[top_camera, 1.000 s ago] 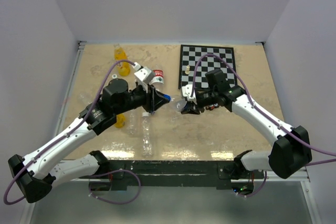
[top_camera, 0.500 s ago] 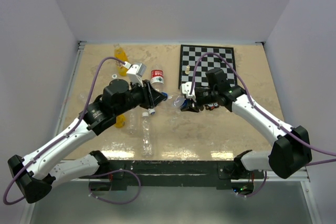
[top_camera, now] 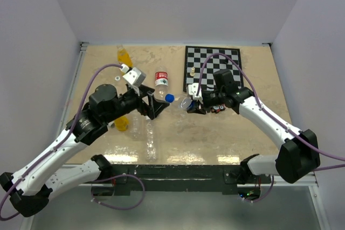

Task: Unscrew the bottle caps
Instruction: Unscrew the bottle cap from the plastic bottle.

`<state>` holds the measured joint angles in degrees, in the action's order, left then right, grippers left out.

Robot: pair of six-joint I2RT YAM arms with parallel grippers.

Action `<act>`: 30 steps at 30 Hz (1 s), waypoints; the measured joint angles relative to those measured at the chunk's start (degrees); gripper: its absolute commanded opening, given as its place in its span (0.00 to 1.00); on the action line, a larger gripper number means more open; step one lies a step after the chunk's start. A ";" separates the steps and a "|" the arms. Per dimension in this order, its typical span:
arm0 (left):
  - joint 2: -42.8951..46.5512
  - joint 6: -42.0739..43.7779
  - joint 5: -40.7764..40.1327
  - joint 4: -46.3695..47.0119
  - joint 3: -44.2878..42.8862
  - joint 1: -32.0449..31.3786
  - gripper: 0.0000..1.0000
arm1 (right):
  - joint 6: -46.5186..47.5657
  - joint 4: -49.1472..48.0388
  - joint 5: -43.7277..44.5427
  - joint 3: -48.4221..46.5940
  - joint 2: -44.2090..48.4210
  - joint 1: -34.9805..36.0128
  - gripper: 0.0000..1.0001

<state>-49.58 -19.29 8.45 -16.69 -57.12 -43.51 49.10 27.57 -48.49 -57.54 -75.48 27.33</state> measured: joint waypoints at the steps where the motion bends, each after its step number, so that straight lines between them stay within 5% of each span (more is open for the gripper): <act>1: 0.66 1.60 0.04 -0.37 -0.22 0.00 0.95 | 0.04 0.04 0.00 0.00 0.00 0.00 0.00; 10: 4.09 12.26 0.15 -2.16 -0.28 0.00 0.98 | 0.94 0.66 -0.02 0.00 0.00 0.00 0.00; 30: 4.42 20.26 4.11 -1.79 1.75 0.00 1.00 | 2.69 2.05 -0.07 0.00 0.00 0.00 0.00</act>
<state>-45.17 0.97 12.56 -18.48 -55.37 -43.51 51.79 29.63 -48.56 -57.54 -75.48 27.33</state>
